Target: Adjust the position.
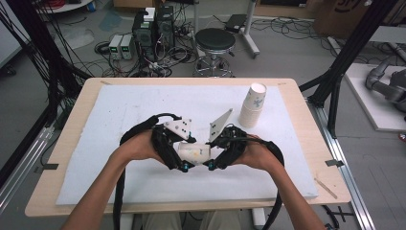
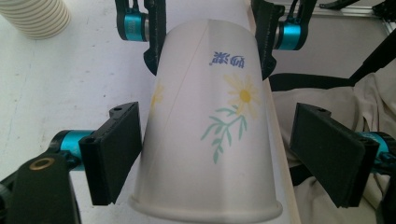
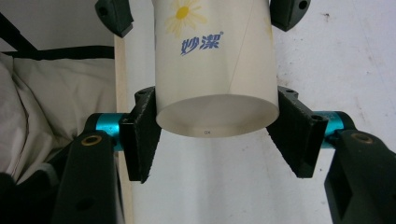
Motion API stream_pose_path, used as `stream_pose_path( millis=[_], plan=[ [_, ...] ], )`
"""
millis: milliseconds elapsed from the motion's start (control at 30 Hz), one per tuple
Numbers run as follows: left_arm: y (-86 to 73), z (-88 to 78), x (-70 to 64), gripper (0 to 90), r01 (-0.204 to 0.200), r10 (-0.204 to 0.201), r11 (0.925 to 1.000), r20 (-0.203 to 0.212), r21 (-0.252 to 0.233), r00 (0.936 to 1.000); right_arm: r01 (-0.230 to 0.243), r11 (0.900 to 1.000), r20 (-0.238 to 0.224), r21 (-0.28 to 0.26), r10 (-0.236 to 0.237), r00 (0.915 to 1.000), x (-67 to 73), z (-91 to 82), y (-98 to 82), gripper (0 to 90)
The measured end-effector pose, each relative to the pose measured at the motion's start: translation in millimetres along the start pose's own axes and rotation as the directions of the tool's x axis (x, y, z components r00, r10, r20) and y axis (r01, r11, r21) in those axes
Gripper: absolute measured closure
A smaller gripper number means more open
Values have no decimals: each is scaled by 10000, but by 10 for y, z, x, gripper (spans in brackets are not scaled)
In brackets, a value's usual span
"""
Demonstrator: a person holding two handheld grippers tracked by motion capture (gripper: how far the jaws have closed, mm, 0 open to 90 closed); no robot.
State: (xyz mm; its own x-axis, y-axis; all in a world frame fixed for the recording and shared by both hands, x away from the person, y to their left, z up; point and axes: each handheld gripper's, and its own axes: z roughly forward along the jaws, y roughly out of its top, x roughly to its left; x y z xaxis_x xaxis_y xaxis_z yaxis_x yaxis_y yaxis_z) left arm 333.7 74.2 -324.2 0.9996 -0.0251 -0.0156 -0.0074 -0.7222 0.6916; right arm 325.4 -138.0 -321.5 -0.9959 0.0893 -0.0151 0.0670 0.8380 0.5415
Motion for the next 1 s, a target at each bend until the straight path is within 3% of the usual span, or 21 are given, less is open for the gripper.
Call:
stream_pose_path(
  millis=[100,300,433,467,533,633,667,733,833,867,900,933,1000],
  plan=[
    [-15,-28,4,178,85,-86,9999,-51,-147,10000,-39,9999,13,-94,39,10000,-6,-15,-29,381],
    [-65,-177,-12,170,150,-178,9953,-288,-957,9994,-176,9988,84,-467,180,9998,4,-38,-115,381],
    [-201,-310,-45,170,243,-326,9736,-332,-2269,9989,-405,9938,92,-1033,417,9991,14,-60,-230,381],
    [-246,-334,-51,170,274,-399,9694,-465,-2441,9981,-589,9876,19,-1457,598,9982,18,-70,-300,381],
    [-336,-371,-79,170,399,-604,9623,-683,-2690,9958,-645,9835,-28,-1688,650,9979,18,-70,-334,381],
    [-482,-402,-132,169,517,-857,9439,-908,-3260,9922,-900,9698,-150,-2268,889,9959,28,-66,-432,381],
    [-529,-410,-149,160,568,-958,9368,-970,-3451,9907,-970,9596,-100,-2641,978,9952,36,-50,-496,381],
    [-617,-413,-185,157,711,-1207,9183,-1045,-3894,9872,-1046,9536,-91,-2824,1064,9943,42,-40,-527,381],
    [-725,-388,-237,151,787,-1455,8871,-1139,-4549,9828,-1257,9256,-114,-3571,1303,9914,58,-4,-619,381],
    [-756,-375,-255,151,813,-1548,8776,-1187,-4724,9808,-1436,9034,-208,-4041,1479,9888,70,24,-670,381],
    [-786,-358,-274,151,812,-1616,8679,-1241,-4900,9790,-1436,9034,-208,-4041,1479,9888,70,24,-670,381],
    [-817,-343,-286,151,790,-1647,8612,-1286,-5021,9779,-1505,8936,-233,-4229,1553,9876,81,38,-692,381],
    [-879,-303,-306,146,868,-1826,8383,-1273,-5382,9749,-1672,8748,-328,-4548,1712,9847,103,69,-731,381]
  ],
)
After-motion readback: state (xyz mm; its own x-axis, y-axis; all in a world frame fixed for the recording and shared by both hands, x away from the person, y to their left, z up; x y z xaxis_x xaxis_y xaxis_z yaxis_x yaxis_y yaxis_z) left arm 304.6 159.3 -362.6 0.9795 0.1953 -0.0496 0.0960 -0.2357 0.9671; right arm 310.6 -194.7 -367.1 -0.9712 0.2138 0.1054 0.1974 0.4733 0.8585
